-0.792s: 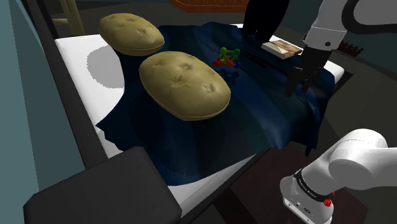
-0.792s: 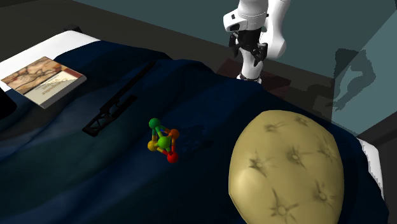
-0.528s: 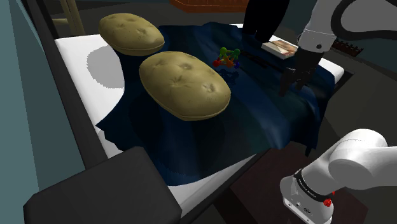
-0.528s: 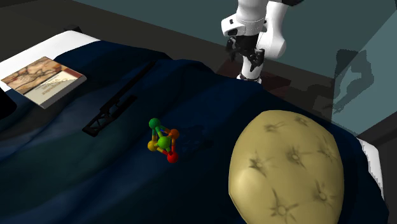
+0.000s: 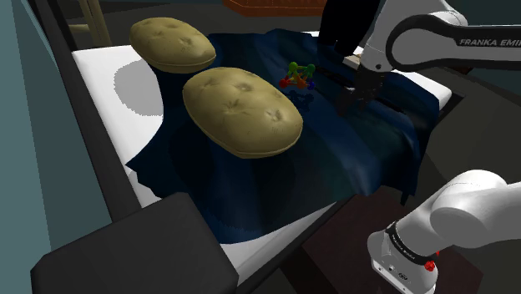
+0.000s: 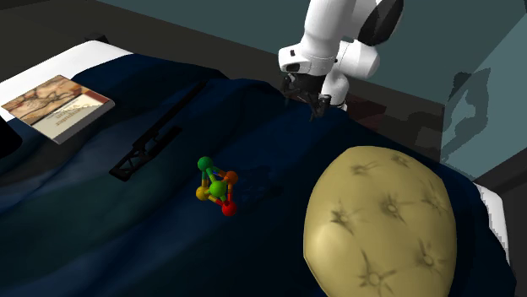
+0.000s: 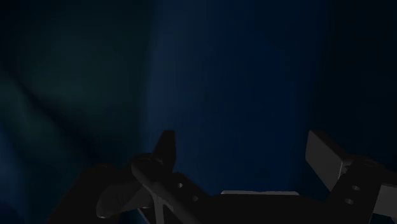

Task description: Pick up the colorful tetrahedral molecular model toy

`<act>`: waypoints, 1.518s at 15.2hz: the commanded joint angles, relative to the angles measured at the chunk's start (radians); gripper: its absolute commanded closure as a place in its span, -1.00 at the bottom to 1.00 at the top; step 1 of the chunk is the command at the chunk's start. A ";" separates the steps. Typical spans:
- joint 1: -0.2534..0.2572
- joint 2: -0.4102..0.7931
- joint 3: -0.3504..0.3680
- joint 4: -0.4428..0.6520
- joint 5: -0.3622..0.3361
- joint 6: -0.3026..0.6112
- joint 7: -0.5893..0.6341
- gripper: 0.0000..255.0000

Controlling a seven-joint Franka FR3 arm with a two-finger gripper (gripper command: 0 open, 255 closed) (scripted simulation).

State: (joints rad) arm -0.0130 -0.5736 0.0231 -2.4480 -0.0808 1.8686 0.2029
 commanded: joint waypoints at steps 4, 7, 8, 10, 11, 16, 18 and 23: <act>-0.029 0.140 0.025 0.050 -0.081 0.181 0.044 -1.00; -0.049 0.227 0.039 0.093 -0.141 0.276 0.081 -1.00; -0.056 0.256 0.044 0.110 -0.162 0.305 0.095 -1.00; -0.070 0.315 0.054 0.148 -0.209 0.357 0.126 -1.00; -0.077 0.345 0.058 0.169 -0.235 0.381 0.143 -1.00; -0.105 0.491 0.075 0.293 -0.375 0.476 0.239 -1.00; -0.112 0.549 0.077 0.351 -0.435 0.503 0.279 -1.00; -0.113 0.621 0.073 0.405 -0.515 0.544 0.340 -1.00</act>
State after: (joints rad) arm -0.1262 0.0351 0.0967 -2.0453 -0.5834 2.4030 0.5308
